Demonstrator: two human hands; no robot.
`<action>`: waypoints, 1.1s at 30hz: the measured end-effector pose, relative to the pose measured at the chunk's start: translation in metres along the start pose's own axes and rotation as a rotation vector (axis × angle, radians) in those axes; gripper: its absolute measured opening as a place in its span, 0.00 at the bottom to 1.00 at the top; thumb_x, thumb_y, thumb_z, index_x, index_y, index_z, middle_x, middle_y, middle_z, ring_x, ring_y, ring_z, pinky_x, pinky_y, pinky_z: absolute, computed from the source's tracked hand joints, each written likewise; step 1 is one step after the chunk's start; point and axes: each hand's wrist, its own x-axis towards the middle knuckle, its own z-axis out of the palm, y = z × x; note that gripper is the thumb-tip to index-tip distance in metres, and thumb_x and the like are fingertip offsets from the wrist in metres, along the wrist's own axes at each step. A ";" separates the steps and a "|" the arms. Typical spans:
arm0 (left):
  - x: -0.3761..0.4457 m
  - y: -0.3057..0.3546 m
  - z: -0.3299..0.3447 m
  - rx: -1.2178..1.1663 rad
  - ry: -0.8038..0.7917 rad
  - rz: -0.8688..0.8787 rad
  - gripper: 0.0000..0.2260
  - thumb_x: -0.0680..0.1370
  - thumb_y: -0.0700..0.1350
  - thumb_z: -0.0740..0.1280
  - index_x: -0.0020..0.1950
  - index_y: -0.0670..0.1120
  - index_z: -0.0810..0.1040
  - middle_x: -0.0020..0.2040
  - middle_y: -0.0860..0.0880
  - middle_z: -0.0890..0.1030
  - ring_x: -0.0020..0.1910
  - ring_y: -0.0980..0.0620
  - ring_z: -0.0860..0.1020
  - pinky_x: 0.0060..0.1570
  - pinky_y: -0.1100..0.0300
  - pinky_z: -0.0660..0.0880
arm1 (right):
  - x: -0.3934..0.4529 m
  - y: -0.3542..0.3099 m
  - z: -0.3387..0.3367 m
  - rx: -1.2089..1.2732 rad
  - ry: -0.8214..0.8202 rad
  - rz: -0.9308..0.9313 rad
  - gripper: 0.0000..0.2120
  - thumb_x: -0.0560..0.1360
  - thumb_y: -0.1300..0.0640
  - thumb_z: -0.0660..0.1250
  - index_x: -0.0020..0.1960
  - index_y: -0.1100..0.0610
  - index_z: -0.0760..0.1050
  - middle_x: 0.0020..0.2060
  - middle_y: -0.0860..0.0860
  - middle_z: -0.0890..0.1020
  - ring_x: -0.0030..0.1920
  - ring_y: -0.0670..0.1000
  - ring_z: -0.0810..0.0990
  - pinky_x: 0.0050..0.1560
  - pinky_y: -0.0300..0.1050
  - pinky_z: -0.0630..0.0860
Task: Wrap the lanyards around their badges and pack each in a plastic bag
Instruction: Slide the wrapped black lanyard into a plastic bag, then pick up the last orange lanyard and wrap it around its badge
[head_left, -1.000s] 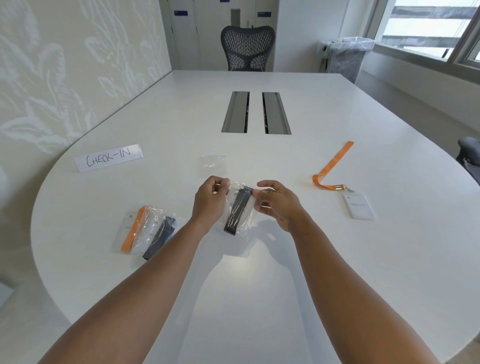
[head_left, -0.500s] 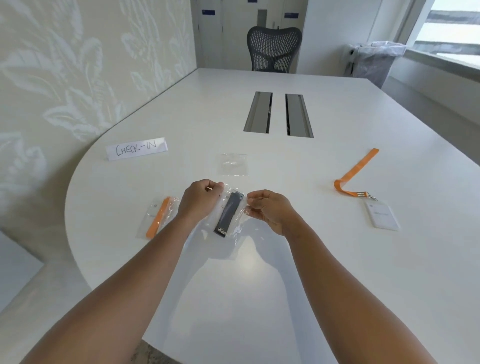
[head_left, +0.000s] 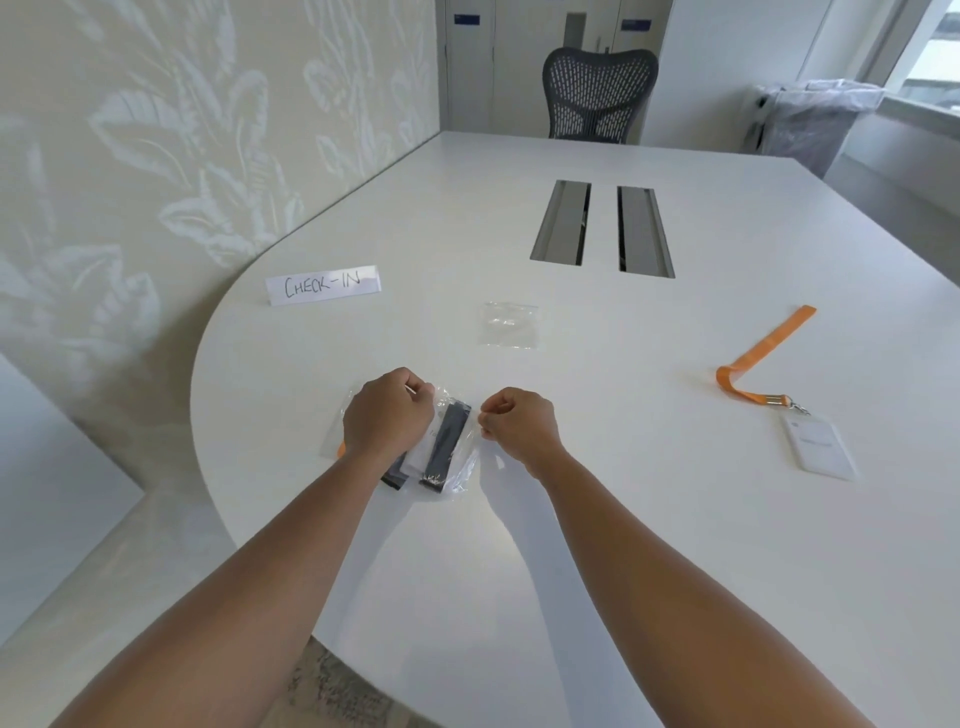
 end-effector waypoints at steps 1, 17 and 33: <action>0.000 -0.001 0.000 0.013 0.009 0.005 0.07 0.79 0.54 0.64 0.46 0.53 0.79 0.41 0.56 0.82 0.44 0.49 0.80 0.42 0.57 0.74 | 0.000 0.000 0.001 -0.049 0.003 -0.015 0.08 0.72 0.65 0.68 0.38 0.54 0.79 0.37 0.52 0.84 0.40 0.52 0.84 0.46 0.44 0.82; 0.002 0.063 0.029 -0.068 0.021 0.220 0.01 0.75 0.49 0.68 0.45 0.54 0.79 0.41 0.58 0.80 0.40 0.54 0.77 0.38 0.60 0.68 | 0.005 0.008 -0.057 -0.210 0.175 -0.032 0.03 0.73 0.59 0.69 0.42 0.55 0.80 0.36 0.46 0.81 0.39 0.50 0.81 0.36 0.39 0.75; -0.032 0.196 0.140 -0.263 -0.333 0.427 0.06 0.77 0.54 0.68 0.48 0.53 0.81 0.42 0.58 0.83 0.47 0.56 0.80 0.42 0.59 0.75 | 0.003 0.059 -0.198 -0.370 0.576 0.064 0.14 0.75 0.54 0.69 0.60 0.55 0.77 0.59 0.52 0.78 0.64 0.53 0.73 0.58 0.46 0.71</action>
